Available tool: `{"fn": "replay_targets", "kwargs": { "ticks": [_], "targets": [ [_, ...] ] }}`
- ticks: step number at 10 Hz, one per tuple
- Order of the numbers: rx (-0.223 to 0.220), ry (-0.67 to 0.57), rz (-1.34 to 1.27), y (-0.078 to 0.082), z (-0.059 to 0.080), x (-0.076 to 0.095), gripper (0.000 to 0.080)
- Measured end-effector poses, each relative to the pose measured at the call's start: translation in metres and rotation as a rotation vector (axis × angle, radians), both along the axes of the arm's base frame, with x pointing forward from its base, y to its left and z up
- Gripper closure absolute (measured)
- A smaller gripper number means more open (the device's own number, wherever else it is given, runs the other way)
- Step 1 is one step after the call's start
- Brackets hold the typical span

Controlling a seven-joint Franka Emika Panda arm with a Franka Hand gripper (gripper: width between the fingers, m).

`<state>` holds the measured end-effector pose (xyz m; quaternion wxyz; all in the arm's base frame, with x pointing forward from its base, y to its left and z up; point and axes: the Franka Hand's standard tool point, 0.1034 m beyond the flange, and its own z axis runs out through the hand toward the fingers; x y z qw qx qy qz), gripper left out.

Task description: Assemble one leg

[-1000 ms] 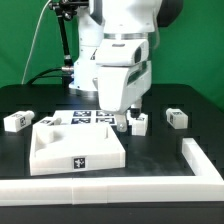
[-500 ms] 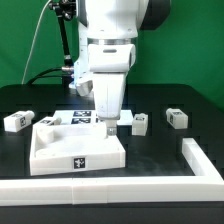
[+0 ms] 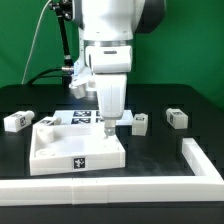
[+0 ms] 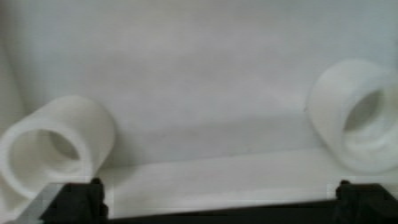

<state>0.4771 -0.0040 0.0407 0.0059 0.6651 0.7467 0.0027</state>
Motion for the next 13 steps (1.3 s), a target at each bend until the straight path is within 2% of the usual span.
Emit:
{"fn": "replay_targets", "kwargs": {
  "ticks": [3, 7, 9, 13],
  "targets": [
    [-0.021, 0.020, 0.064, -0.025, -0.005, -0.013, 0.0150],
    [-0.020, 0.022, 0.062, -0.026, -0.006, -0.013, 0.0150],
    [-0.014, 0.042, 0.080, -0.043, -0.014, -0.028, 0.0150],
    [-0.002, 0.070, 0.060, -0.047, -0.029, -0.048, 0.0150]
  ]
}}
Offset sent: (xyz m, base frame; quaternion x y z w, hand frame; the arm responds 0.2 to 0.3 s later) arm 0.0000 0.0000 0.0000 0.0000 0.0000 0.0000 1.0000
